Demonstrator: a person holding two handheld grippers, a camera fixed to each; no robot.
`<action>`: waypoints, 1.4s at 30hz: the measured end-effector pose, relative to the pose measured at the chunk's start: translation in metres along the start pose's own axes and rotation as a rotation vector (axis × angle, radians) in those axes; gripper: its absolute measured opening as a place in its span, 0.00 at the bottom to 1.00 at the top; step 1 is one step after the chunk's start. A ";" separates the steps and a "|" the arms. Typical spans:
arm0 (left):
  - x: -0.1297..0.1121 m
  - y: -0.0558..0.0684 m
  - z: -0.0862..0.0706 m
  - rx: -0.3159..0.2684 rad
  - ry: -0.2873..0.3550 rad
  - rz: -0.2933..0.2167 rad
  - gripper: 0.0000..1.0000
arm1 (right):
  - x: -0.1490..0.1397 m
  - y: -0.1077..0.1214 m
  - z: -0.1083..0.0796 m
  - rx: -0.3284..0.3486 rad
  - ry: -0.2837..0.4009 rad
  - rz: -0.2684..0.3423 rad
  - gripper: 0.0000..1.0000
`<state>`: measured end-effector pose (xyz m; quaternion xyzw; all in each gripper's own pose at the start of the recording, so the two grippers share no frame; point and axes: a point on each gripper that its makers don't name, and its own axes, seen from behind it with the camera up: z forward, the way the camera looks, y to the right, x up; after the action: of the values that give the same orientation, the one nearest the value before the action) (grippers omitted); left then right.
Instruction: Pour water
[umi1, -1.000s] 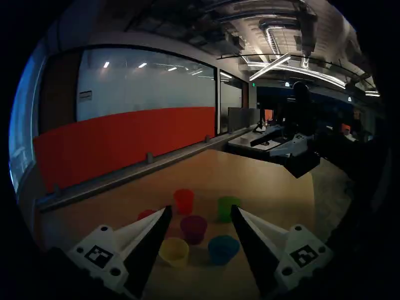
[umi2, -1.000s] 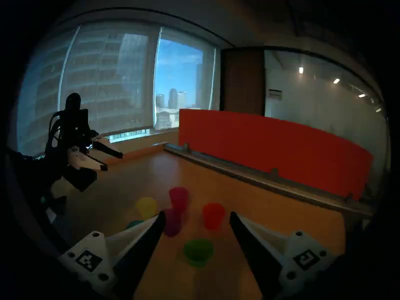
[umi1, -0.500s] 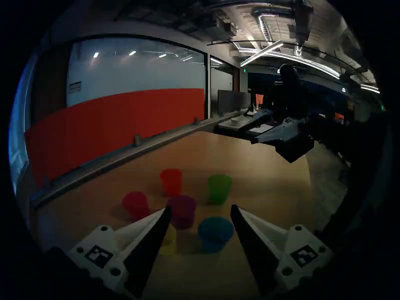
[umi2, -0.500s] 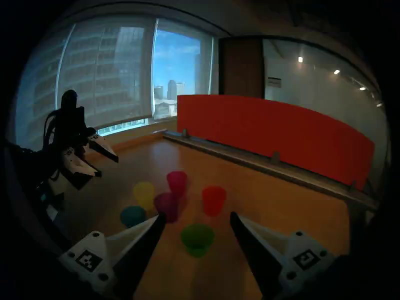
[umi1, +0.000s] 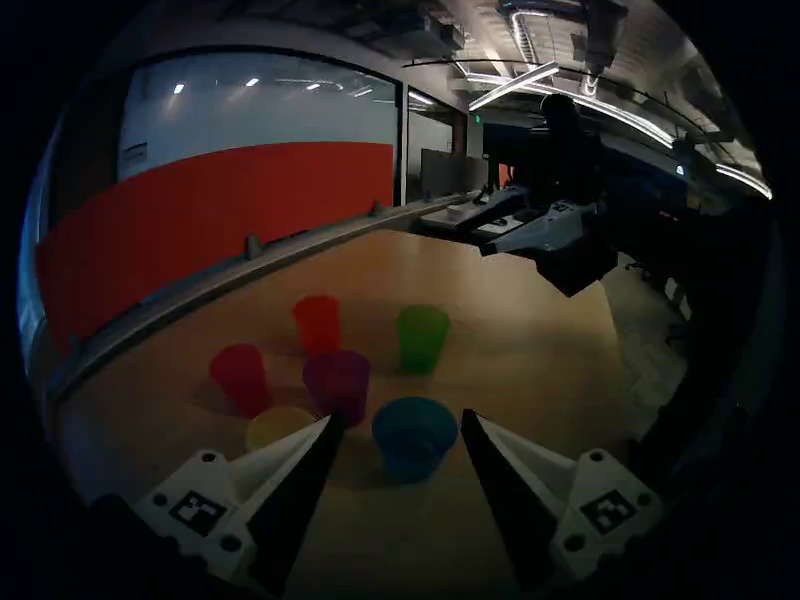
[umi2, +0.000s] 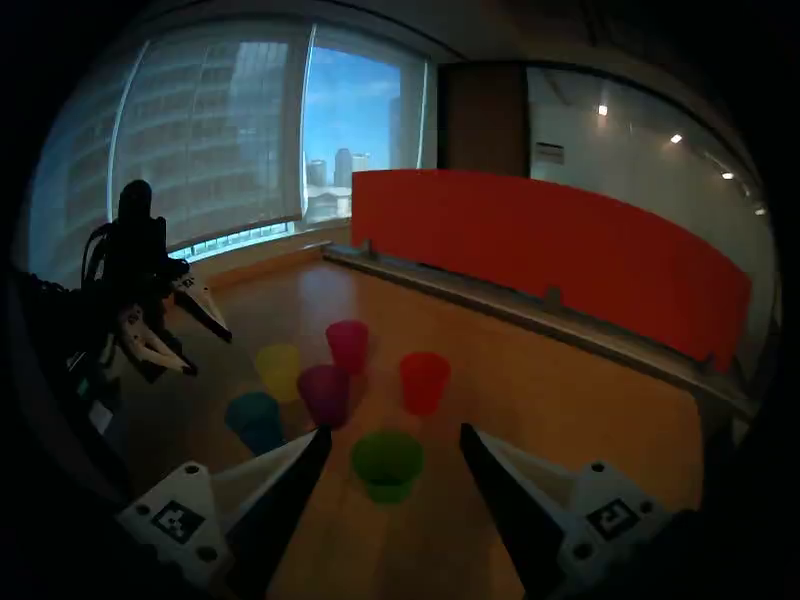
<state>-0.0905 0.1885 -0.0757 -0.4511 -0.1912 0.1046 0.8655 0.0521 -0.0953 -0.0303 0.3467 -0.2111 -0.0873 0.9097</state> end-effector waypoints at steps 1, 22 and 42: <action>-0.003 0.001 0.002 -0.003 -0.005 0.000 0.87 | -0.001 0.000 0.001 0.001 -0.002 0.000 0.99; -0.057 0.013 0.038 -0.054 -0.117 0.008 0.87 | -0.009 0.009 0.021 0.011 -0.031 0.005 0.99; -0.071 0.016 0.076 -0.095 -0.149 -0.003 0.87 | -0.016 0.019 0.033 0.012 -0.051 0.018 0.99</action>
<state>-0.1871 0.2288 -0.0664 -0.4823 -0.2606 0.1275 0.8266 0.0234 -0.0957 -0.0002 0.3480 -0.2379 -0.0868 0.9026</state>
